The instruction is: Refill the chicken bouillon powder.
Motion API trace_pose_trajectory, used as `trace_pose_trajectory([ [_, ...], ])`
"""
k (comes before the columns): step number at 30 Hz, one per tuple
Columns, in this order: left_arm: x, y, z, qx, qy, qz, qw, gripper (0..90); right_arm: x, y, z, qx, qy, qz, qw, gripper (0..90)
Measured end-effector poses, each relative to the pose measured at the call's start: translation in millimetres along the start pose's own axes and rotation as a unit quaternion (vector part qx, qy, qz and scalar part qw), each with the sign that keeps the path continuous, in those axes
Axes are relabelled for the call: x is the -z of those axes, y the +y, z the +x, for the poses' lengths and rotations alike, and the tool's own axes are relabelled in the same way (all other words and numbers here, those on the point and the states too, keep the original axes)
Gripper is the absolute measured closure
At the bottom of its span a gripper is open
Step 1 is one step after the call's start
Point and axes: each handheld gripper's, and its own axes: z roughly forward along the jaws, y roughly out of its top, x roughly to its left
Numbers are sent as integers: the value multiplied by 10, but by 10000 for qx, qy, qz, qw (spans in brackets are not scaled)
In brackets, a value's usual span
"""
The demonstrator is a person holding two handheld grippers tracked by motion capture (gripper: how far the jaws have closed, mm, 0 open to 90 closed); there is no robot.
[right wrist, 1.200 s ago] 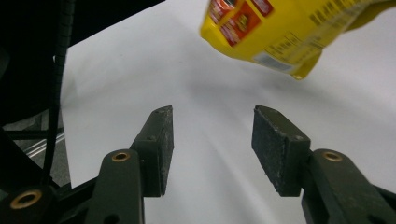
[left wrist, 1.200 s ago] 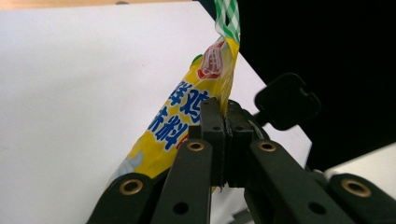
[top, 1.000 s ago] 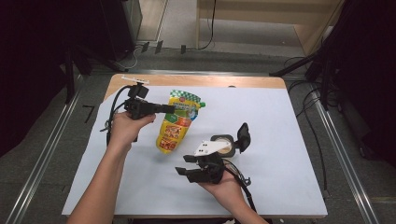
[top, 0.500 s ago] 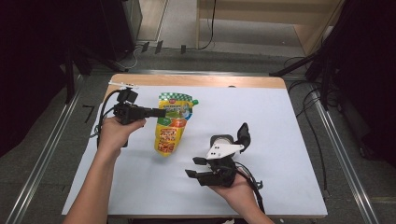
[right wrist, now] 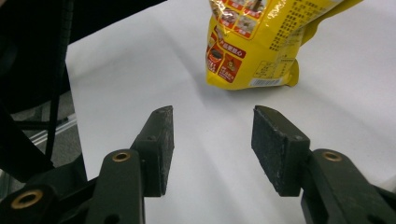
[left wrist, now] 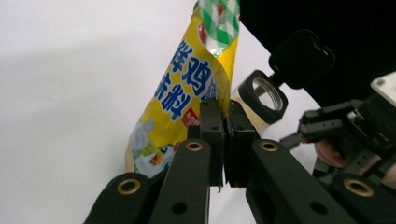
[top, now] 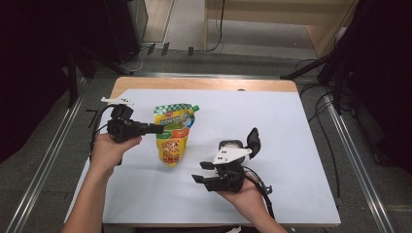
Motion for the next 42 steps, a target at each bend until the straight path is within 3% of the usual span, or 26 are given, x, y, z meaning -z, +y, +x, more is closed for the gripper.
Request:
trace_pose_trajectory([
  [8, 85, -180, 39, 95, -80, 24, 9999, 849, -14, -5, -13, 13, -28, 35, 10000, 504],
  [13, 53, -209, 86, 219, -237, 190, 9993, 751, -7, -10, -44, -4, -75, 22, 10000, 504],
  [17, 34, -225, 80, 81, -232, 324, 9992, 700, 2, -8, -54, -14, -90, 23, 10000, 504],
  [25, 147, -300, 77, -87, -52, 158, 9998, 619, 25, -1, -65, -20, -104, -1, 9999, 506],
  [33, 300, -360, 140, -14, 63, 28, 10000, 563, 69, 27, -62, 19, -142, -34, 9999, 519],
  [42, 516, -433, 228, 97, 237, -107, 9996, 507, 187, 66, -134, -192, -203, -10, 9996, 587],
])
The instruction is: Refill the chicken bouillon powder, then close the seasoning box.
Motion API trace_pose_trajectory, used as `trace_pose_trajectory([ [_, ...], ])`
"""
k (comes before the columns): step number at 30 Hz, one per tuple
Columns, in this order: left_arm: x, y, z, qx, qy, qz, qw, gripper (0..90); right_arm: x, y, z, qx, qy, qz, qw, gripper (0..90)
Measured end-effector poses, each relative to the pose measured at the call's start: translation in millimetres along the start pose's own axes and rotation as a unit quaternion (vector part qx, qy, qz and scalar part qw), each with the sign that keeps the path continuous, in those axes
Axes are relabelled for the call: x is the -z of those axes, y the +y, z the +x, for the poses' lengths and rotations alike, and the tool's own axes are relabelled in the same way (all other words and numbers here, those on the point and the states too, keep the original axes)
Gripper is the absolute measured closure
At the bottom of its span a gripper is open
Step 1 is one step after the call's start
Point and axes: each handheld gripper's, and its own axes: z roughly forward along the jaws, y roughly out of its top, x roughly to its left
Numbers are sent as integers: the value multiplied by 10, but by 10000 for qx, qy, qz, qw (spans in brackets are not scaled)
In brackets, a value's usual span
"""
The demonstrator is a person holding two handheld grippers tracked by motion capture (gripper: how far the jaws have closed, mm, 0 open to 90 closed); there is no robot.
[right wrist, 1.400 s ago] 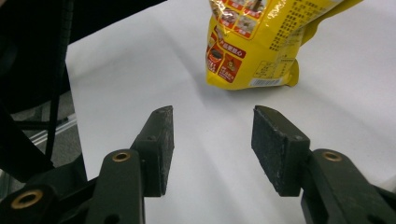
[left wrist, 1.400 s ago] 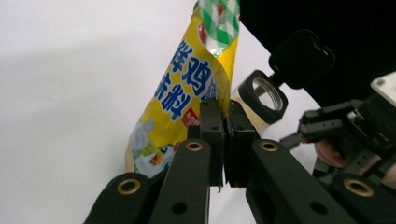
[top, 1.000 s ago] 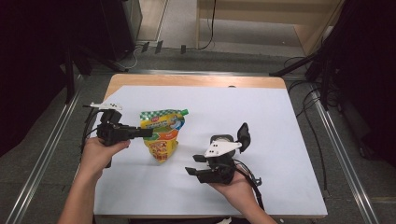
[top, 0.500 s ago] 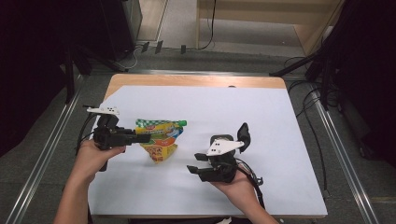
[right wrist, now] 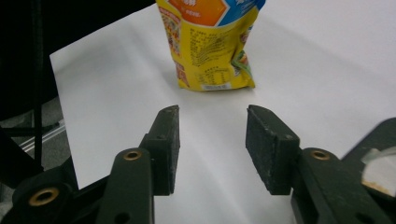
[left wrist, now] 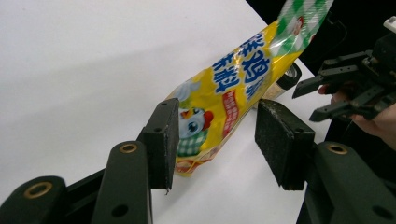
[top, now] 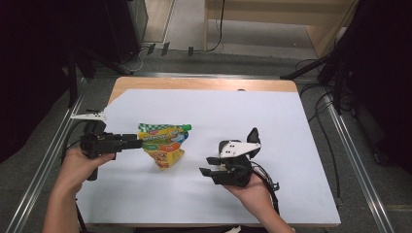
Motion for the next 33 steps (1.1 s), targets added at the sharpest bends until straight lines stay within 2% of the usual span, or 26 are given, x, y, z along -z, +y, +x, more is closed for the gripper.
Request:
trace_pose_trajectory([
  [2, 26, -3, 3, 63, -49, 6, 10000, 502, 22, 8, -27, -72, 16, 2, 10000, 595],
  [4, 38, -6, -2, -9, 49, -3, 10000, 502, 45, 10, -49, -114, 8, -7, 9999, 609],
  [8, 32, -15, 46, 28, 293, -6, 9996, 500, 96, 33, -68, -172, 46, -15, 9998, 634],
  [12, -6, -27, 89, 67, 354, 16, 9993, 498, 168, 73, -81, -176, 51, 2, 9998, 653],
  [15, -36, -24, 106, 49, 384, 1, 9993, 495, 236, 106, -111, -254, 87, 38, 9996, 691],
  [18, -73, -30, 115, 20, 442, 4, 9990, 487, 321, 142, -157, -367, 111, 53, 9992, 766],
  [23, -107, -43, 129, 37, 478, 19, 9988, 483, 503, 216, -231, -385, 43, 11, 9992, 900],
  [28, -164, -48, 132, -24, 507, 77, 9987, 469, 731, 300, -317, -381, -126, -100, 9991, 900],
  [33, -213, -58, 150, 9, 523, 114, 9986, 463, 921, 313, -438, -491, -273, -190, 9982, 900],
])
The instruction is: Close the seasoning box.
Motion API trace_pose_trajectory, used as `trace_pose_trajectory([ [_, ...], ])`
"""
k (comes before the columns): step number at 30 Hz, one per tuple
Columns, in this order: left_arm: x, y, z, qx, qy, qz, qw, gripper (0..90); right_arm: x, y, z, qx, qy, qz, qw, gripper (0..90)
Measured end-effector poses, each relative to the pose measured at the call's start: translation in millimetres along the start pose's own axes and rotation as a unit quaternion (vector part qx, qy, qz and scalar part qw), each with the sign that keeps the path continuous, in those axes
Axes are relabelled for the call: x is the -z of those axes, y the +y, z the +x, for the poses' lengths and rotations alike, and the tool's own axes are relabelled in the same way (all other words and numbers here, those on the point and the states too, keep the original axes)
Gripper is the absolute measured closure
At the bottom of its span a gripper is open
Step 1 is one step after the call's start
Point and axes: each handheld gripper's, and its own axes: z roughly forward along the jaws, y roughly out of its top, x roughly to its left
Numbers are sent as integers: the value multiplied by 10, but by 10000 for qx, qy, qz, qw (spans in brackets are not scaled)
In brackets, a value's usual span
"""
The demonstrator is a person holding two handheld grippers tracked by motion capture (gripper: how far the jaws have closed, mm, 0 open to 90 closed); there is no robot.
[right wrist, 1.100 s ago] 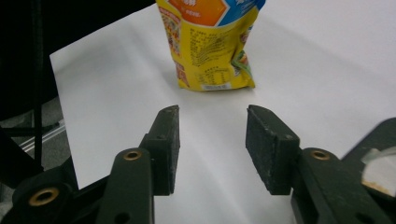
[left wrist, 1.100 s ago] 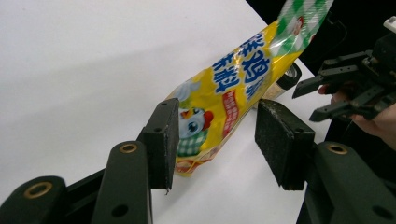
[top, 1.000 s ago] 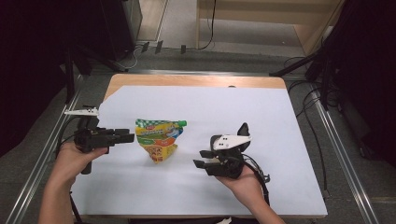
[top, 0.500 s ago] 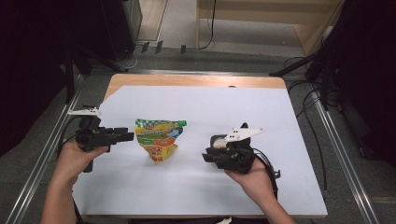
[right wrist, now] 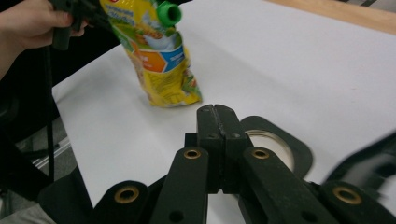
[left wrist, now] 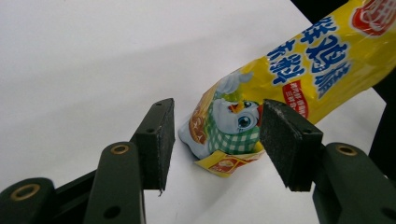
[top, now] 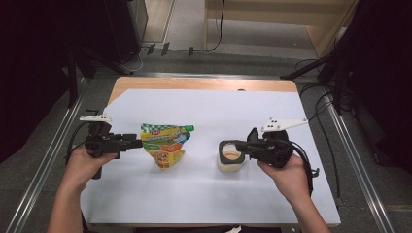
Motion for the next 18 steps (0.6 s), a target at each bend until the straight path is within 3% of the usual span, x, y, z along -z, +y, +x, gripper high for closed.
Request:
trace_pose_trajectory([
  [12, -66, -33, 46, 64, 36, 6, 10000, 431, 354, -3, -279, -268, -457, -220, 9984, 900],
  [18, -63, -21, 47, 62, 67, -90, 9999, 429, 399, -126, -475, -525, -703, -239, 9959, 900],
])
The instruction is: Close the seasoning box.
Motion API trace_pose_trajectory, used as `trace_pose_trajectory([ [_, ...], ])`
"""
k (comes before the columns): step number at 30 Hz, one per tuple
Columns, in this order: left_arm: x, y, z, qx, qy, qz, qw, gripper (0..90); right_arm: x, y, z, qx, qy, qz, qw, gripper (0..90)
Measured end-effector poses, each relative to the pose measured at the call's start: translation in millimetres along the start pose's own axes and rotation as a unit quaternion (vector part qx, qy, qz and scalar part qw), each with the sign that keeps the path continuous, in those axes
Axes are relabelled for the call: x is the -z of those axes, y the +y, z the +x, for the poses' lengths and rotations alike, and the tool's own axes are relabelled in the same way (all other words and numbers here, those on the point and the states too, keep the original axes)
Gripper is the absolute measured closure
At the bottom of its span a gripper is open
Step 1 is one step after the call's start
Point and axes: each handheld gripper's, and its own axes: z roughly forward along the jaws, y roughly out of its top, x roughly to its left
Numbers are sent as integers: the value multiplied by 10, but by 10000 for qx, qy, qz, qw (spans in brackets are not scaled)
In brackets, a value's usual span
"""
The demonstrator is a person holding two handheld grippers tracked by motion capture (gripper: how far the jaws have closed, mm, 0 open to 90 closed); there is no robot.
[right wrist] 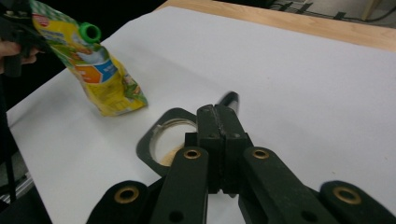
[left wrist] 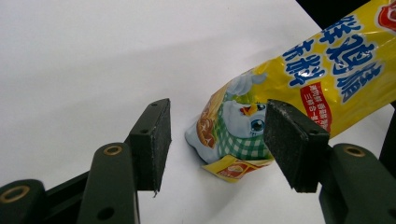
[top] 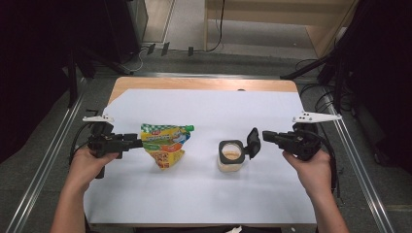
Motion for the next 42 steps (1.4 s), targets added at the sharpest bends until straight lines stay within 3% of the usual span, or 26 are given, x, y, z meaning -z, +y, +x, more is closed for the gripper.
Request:
trace_pose_trajectory([
  [4, 3, 6, 7, 1, 45, -48, 10000, 429, -75, -82, -89, -100, -92, 95, 9999, 900],
  [9, -11, 9, 8, -8, 40, -10, 10000, 429, -207, -158, -109, -200, 27, 203, 9996, 900],
  [15, -20, 10, 9, -27, 19, 8, 10000, 429, -346, -202, -55, -147, 57, 345, 9993, 900],
  [26, -34, 15, 11, -15, 22, 37, 10000, 429, -448, -245, 7, -100, 106, 484, 9987, 900],
  [33, -40, 13, 19, 9, 25, 70, 10000, 428, -527, -235, 84, 4, 134, 466, 9988, 900],
  [42, -19, 16, 48, 80, 24, -28, 10000, 429, -633, -199, 210, 138, 364, 438, 9983, 900],
])
